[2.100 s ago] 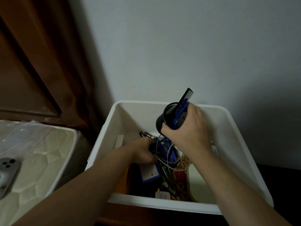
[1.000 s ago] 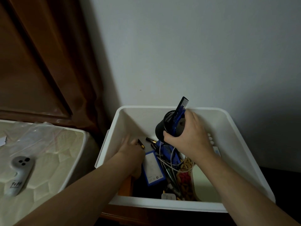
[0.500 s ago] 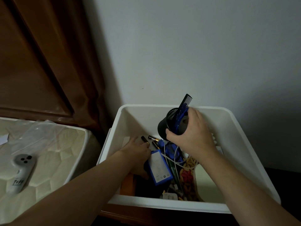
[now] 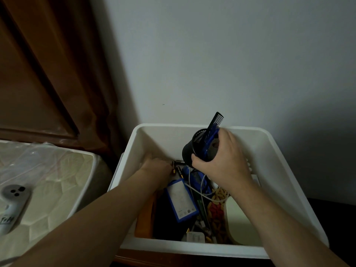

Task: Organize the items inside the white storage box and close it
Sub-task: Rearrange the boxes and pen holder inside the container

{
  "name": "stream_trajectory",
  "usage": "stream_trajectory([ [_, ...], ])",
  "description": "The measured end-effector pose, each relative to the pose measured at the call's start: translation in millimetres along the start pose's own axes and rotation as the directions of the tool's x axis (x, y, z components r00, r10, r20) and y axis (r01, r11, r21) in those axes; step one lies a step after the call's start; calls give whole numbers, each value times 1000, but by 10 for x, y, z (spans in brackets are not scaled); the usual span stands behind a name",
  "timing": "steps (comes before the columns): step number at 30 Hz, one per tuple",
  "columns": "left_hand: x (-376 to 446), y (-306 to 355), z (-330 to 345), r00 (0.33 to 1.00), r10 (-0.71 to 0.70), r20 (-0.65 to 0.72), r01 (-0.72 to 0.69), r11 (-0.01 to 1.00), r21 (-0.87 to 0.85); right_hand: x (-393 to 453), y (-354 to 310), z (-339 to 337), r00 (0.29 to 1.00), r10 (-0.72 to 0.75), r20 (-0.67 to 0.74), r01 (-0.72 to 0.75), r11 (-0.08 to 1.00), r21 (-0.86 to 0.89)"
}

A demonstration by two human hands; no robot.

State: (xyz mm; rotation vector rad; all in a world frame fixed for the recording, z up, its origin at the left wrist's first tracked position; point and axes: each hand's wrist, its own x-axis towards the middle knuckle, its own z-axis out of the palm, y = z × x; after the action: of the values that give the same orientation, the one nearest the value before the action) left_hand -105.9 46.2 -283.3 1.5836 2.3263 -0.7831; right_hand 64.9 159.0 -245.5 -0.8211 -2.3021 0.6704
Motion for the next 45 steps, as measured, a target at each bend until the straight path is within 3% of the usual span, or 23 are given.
stream_trajectory([
  [5,-191,-56,-81,999,30,-40,-33,996,-80,-1,3,15,1000,5,13,-5,1000,-2],
  [11,-671,-103,-231,995,-65,-71,86,936,342,-39,-39,-13,997,42,58,-46,997,55],
  [16,-891,-125,-288,999,-42,-34,51,941,335,22,-285,154,973,84,216,-114,985,131],
  [19,-1002,-29,-240,970,-181,-162,231,890,392,59,-469,366,957,128,261,-168,976,136],
  [22,-1146,10,-149,885,-385,-261,437,880,186,50,-562,551,950,165,265,-199,974,105],
  [24,-1195,-42,-61,844,-464,-268,479,878,-13,37,-591,629,950,162,267,-191,978,84],
  [28,-1255,-114,18,822,-517,-239,393,818,-419,49,-682,720,942,138,305,-158,987,41],
  [31,-1270,-148,-7,810,-552,-198,355,730,-584,71,-758,773,921,132,366,-128,991,-34],
  [40,-1282,-177,-5,793,-558,-245,319,724,-612,9,-751,854,887,180,426,-134,982,-136],
  [45,-1289,-170,-23,794,-548,-261,319,743,-588,54,-666,796,899,204,387,-146,974,-175],
])
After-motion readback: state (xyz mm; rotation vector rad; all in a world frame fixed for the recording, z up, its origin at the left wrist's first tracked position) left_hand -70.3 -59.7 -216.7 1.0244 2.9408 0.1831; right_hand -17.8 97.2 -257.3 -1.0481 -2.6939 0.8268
